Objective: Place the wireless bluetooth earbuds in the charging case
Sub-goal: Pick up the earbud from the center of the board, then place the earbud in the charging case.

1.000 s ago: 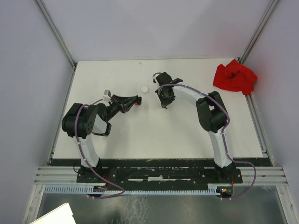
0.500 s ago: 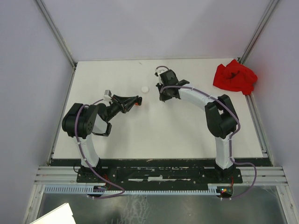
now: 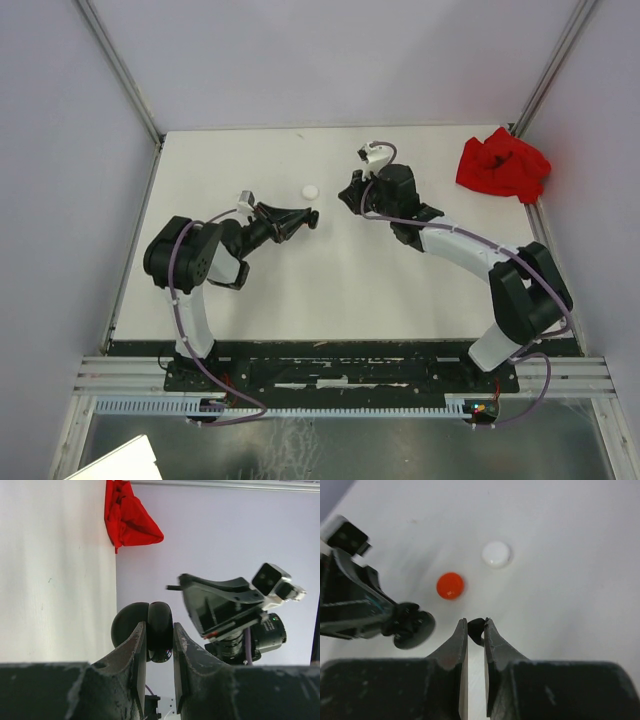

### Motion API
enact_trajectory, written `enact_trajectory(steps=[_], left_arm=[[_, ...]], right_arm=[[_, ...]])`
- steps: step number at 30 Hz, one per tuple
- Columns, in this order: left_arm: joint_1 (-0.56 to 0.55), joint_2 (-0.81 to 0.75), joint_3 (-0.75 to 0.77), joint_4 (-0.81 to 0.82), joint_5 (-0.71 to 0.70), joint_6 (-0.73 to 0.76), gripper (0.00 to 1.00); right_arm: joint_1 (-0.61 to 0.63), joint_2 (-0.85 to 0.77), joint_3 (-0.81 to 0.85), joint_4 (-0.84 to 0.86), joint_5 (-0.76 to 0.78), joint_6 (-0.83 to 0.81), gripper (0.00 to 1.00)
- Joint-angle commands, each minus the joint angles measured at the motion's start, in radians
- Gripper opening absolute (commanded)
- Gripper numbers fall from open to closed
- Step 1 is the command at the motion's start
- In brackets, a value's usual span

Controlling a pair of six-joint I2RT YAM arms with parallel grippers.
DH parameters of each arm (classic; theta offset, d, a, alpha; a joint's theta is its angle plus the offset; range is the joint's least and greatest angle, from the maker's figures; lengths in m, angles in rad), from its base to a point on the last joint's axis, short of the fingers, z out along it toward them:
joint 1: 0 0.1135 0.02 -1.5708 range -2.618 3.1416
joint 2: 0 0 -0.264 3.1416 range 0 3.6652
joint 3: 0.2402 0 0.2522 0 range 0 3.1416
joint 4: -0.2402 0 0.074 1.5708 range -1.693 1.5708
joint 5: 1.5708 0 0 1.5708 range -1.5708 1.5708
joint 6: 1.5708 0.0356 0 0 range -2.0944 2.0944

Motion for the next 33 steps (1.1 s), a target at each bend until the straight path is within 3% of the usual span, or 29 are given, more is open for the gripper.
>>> enact_trajectory(steps=[1,17,33], left_arm=[[-0.034,0.022,0.048,0.141,0.023,-0.030,0.03],[-0.118,0.074,0.143,0.200,0.057,-0.110,0.03],[-0.132,0.056,0.162,0.202,0.064,-0.105,0.03]], right_arm=[[-0.004,-0.092,-0.038,0.247,-0.065,0.053,0.02],[-0.003,-0.161,-0.259,0.575,-0.149,0.102,0.01],[0.001,-0.124,-0.286,0.598,-0.225,0.152,0.01]])
